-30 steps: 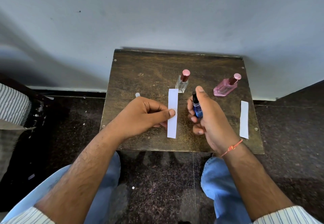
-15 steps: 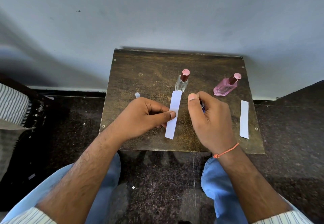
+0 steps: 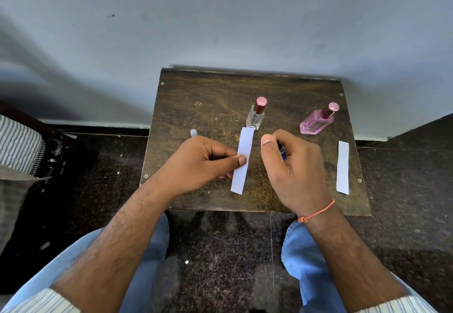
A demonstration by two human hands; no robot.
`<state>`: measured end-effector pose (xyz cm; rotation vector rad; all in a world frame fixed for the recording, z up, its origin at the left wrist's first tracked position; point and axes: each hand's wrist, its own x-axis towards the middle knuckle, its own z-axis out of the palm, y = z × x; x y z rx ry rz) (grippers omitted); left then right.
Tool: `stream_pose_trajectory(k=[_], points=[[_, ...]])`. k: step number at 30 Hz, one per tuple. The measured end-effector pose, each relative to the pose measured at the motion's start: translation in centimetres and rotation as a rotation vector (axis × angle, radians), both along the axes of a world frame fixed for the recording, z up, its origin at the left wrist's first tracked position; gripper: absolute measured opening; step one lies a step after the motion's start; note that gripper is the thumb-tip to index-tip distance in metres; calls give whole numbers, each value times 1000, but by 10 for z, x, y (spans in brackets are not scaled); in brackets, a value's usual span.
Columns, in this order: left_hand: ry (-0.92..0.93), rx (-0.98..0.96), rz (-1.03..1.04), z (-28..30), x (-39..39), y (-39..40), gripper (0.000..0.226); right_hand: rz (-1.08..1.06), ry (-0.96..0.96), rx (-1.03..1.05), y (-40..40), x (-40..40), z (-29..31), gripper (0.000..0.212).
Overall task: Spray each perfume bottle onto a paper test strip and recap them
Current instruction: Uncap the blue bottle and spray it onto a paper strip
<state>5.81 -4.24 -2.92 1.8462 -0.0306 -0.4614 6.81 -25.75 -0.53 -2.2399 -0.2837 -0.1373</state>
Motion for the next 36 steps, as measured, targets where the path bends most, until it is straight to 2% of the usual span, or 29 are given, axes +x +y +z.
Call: stream_pose_trajectory(k=[7,11,24,28,36], points=[[5,-14,2,2,-1,-1,29,5,20,34,1,-1,4,45],[-2,-1,-3,1,0,-1,22,-8,21,45,1,0,3,46],[40,-1,19,4,-1,-1,21,-16,93,94,0,0,2,49],[48,-22,56,3,1,-1,17,-14,194,135,-2,2,-1,55],[136,-197,251,6,3,-1,11,67,449,172,-5,6,-14,31]])
